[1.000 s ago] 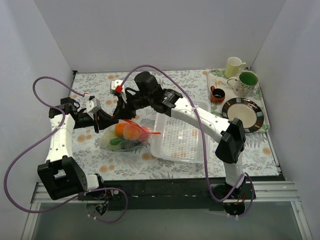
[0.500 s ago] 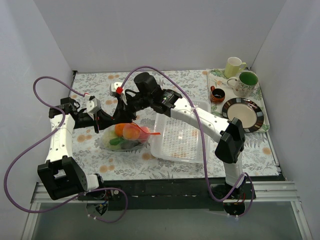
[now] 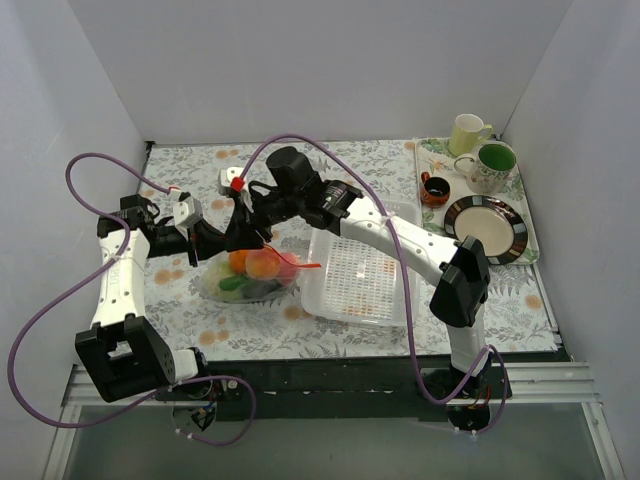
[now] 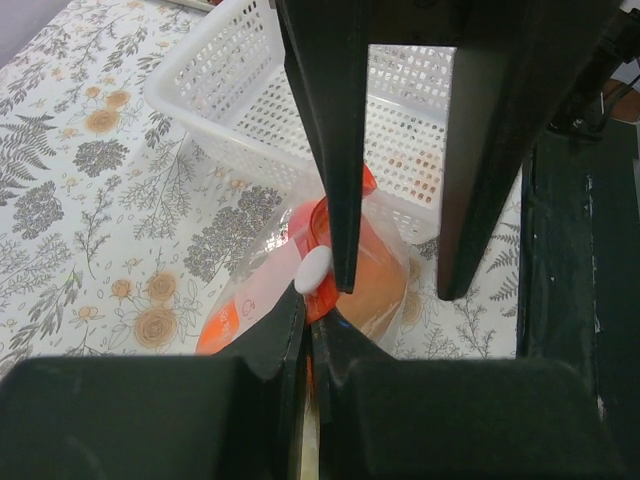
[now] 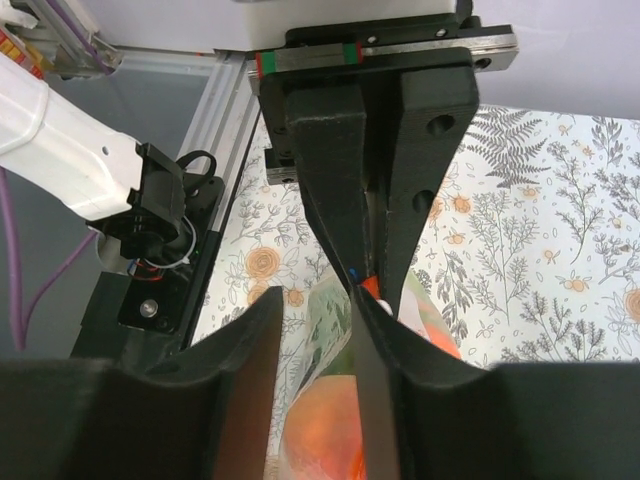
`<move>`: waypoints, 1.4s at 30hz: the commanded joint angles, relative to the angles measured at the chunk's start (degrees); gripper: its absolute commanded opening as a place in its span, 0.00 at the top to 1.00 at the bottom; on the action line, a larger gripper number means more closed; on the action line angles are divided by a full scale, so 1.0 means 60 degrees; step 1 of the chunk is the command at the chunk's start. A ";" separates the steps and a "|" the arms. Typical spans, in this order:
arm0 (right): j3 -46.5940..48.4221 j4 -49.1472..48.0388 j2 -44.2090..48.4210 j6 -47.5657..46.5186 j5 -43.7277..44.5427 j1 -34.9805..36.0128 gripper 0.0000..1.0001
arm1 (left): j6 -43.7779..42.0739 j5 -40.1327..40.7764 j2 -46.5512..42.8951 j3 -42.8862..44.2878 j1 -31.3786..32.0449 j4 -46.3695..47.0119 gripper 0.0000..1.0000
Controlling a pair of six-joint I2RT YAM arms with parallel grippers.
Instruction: Open the zip-top bag and remove the fake food
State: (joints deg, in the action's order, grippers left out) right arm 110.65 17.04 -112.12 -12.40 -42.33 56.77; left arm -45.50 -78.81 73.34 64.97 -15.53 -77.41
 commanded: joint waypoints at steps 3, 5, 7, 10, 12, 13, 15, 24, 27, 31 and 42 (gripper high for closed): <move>-0.0715 -0.0274 0.0491 -0.0276 0.0814 0.0045 0.28 | -0.0020 -0.0430 -0.0432 0.0305 0.0039 -0.0326 1.00; -0.0849 -0.0393 0.0711 -0.0364 0.1004 0.0045 0.26 | -0.0020 -0.0445 -0.0432 0.0305 0.0039 -0.0326 1.00; -0.0937 -0.0364 0.0771 -0.0452 0.1077 0.0045 0.26 | -0.0020 -0.0503 -0.0432 0.0290 0.0039 -0.0326 1.00; -0.0995 -0.0349 0.0771 -0.0525 0.1122 0.0045 0.27 | -0.0020 -0.0518 -0.0431 0.0290 0.0039 -0.0326 1.00; -0.1025 -0.0393 0.0727 -0.0525 0.1122 0.0045 0.28 | -0.0005 -0.0503 -0.0446 0.0290 0.0039 -0.0326 1.00; -0.1025 -0.0422 0.0712 -0.0540 0.1151 0.0045 0.29 | 0.0009 -0.0503 -0.0475 0.0290 0.0025 -0.0326 1.00; -0.1010 -0.0466 0.0712 -0.0657 0.1443 0.0030 0.28 | 0.0038 -0.0489 -0.0534 0.0290 0.0039 -0.0326 1.00; -0.0440 -0.0672 0.0932 -0.0760 0.1855 -0.0291 0.26 | 0.0024 -0.0416 -0.0622 0.0143 0.0039 -0.0326 1.00; -0.0307 -0.0438 0.0771 -0.0687 0.1226 -0.0482 0.29 | 0.0009 -0.0416 -0.0622 0.0129 0.0039 -0.0312 1.00; -0.0234 -0.0218 0.0508 -0.0496 0.0334 -0.0556 0.39 | 0.0038 -0.0489 -0.0578 0.0202 0.0025 -0.0326 1.00; -0.0015 -0.0145 0.0127 0.0017 -0.0796 -0.0615 0.55 | 0.0053 -0.0460 -0.0519 0.0305 0.0025 -0.0326 1.00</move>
State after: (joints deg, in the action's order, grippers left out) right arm 106.91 16.23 -110.30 -13.78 -42.50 52.97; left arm -45.01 -78.43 71.57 64.99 -15.53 -76.95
